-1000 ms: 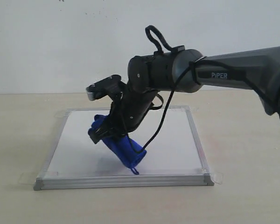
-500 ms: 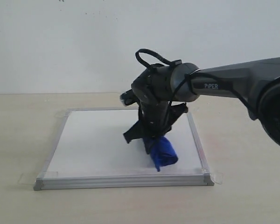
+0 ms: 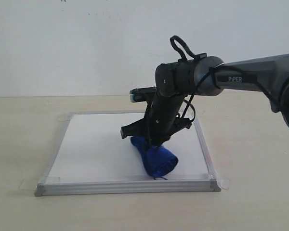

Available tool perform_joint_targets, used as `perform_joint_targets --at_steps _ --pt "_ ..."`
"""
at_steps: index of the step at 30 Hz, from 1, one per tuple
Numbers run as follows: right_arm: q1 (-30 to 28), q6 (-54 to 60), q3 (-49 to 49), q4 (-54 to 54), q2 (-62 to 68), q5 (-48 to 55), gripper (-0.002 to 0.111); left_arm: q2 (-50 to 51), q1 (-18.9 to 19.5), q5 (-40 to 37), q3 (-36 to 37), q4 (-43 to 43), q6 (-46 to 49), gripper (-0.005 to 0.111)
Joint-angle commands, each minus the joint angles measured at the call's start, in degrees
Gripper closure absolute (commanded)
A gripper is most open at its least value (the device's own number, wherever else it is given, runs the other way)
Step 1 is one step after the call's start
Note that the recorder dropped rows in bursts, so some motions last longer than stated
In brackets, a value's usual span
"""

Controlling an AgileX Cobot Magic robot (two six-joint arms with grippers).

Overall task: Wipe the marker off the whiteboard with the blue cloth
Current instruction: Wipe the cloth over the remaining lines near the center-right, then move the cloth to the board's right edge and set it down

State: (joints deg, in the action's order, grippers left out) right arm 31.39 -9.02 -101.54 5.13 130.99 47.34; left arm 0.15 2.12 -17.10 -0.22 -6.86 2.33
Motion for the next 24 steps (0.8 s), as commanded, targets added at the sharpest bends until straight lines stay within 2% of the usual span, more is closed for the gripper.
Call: perform_joint_targets --at_steps 1,6,14,18,24 --pt "0.62 4.69 0.31 9.33 0.92 -4.27 0.109 -0.15 0.16 -0.07 0.22 0.26 0.28 0.103" --pt "0.53 4.26 0.31 4.41 0.92 -3.44 0.109 -0.15 0.16 -0.07 0.22 0.26 0.28 0.103" --pt "0.5 -2.34 0.31 -3.42 -1.92 -2.37 0.109 -0.15 0.16 -0.07 0.22 0.26 0.28 0.103" --pt "0.5 -8.01 0.31 -14.83 -5.15 2.28 0.109 -0.15 0.16 -0.07 0.22 0.26 0.28 0.103" --pt "-0.08 -17.96 0.31 -39.55 -8.12 18.75 0.109 -0.15 0.16 -0.07 0.22 0.26 0.28 0.103"
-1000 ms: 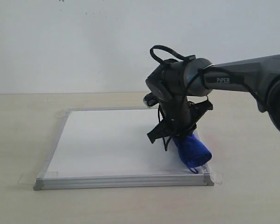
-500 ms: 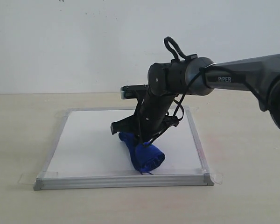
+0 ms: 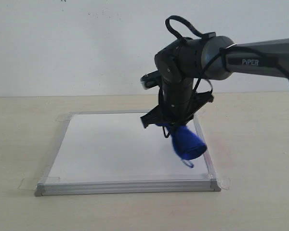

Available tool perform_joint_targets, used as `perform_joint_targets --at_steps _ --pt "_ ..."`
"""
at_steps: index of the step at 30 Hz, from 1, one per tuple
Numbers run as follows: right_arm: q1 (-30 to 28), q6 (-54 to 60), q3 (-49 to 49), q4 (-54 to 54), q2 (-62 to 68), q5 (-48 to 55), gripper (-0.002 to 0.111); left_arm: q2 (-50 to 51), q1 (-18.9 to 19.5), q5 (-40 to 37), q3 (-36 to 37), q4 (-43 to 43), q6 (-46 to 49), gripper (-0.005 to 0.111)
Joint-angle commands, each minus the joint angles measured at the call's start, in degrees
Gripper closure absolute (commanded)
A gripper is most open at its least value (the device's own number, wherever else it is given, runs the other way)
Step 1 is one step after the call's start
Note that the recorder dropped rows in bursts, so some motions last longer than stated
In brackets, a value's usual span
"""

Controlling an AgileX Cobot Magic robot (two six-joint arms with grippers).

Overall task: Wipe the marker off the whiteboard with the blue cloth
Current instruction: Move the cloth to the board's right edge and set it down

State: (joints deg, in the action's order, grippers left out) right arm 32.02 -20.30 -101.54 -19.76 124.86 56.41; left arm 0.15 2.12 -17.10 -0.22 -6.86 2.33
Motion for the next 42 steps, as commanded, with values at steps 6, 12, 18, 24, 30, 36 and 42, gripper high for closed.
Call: perform_joint_targets --at_steps 6,12,18,24,30,36,42 --pt "-7.21 -7.62 0.31 -13.35 -2.91 11.99 0.109 -0.15 0.16 -0.07 0.22 0.26 0.28 0.103" --pt "-15.5 0.34 0.31 6.82 -2.91 6.98 0.109 -0.15 0.16 -0.07 0.22 0.26 0.28 0.103" --pt "-16.2 5.28 0.31 8.68 -2.91 3.28 0.109 -0.15 0.16 -0.07 0.22 0.26 0.28 0.103" --pt "-16.09 5.87 0.31 9.73 -2.8 0.43 0.109 -0.15 0.16 -0.07 0.22 0.26 0.28 0.103" --pt "-16.09 7.77 0.31 10.22 0.1 0.67 0.109 -0.15 0.16 -0.07 0.22 0.26 0.28 0.103" --pt "-16.09 6.33 0.31 10.6 2.65 -1.04 0.109 -0.15 0.16 -0.07 0.22 0.26 0.28 0.103" --pt "-16.09 5.37 0.31 13.45 3.5 -1.97 0.109 -0.15 0.16 -0.07 0.22 0.26 0.28 0.103"
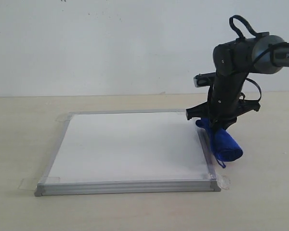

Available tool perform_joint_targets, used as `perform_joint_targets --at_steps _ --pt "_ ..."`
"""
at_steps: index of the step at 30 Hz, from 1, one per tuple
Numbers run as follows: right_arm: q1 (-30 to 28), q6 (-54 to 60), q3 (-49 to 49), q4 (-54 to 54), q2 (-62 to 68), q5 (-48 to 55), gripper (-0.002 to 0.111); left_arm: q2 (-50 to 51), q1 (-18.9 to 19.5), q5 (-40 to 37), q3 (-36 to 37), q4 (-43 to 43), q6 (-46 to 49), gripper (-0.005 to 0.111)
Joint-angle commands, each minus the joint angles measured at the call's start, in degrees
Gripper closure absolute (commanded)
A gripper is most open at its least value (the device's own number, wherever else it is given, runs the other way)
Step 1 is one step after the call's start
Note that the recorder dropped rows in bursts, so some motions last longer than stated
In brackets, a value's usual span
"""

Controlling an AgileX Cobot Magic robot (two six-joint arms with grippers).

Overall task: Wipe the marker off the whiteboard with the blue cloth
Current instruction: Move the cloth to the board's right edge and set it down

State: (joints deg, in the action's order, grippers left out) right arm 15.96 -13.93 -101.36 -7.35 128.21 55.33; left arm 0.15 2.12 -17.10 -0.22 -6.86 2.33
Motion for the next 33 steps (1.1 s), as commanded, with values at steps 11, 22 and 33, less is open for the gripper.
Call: perform_joint_targets --at_steps 11,22,33 --pt "-0.03 -2.03 0.13 1.03 0.46 0.77 0.109 -0.15 0.16 -0.07 0.22 0.26 0.28 0.103" --pt "-0.03 -1.59 0.13 0.81 0.46 1.77 0.108 -0.15 0.16 -0.07 0.22 0.26 0.28 0.103" --pt "-0.03 -0.62 0.13 0.43 0.46 1.78 0.059 -0.15 0.16 -0.07 0.22 0.26 0.28 0.103"
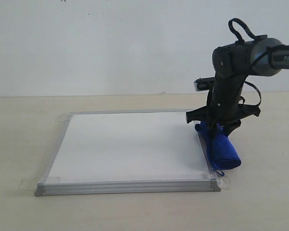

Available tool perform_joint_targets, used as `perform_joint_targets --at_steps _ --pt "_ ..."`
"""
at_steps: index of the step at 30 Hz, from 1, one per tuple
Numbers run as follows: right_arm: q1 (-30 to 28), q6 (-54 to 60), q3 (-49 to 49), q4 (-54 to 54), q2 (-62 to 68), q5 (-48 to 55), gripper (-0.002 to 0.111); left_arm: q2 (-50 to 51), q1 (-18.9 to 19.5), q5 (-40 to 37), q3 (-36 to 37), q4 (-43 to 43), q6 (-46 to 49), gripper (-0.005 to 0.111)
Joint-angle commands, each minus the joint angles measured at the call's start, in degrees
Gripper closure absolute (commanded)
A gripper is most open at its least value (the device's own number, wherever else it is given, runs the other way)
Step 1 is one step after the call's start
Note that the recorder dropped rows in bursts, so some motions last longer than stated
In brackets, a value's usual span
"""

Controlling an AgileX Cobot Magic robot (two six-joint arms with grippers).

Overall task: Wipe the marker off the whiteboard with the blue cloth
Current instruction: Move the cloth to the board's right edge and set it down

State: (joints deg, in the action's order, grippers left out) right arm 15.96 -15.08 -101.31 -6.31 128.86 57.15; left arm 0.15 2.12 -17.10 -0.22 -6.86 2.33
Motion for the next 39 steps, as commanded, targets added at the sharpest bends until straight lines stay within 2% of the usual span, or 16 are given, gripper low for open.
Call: perform_joint_targets --at_steps 1,20,22,26,39 --pt "-0.03 0.53 0.08 -0.61 -0.19 -0.04 0.058 -0.15 0.16 -0.07 0.22 0.26 0.28 0.103" --pt "-0.03 0.14 0.08 -2.11 -5.04 4.14 0.059 -0.15 0.16 -0.07 0.22 0.26 0.28 0.103" --pt "-0.03 0.14 0.08 -2.11 -4.74 4.89 0.069 -0.15 0.16 -0.07 0.22 0.26 0.28 0.103" --pt "-0.03 0.5 0.08 -1.99 -2.74 6.59 0.108 -0.15 0.16 -0.07 0.22 0.26 0.28 0.103" --pt "-0.03 2.25 0.08 -1.96 1.66 6.04 0.108 -0.15 0.16 -0.07 0.22 0.26 0.28 0.103"
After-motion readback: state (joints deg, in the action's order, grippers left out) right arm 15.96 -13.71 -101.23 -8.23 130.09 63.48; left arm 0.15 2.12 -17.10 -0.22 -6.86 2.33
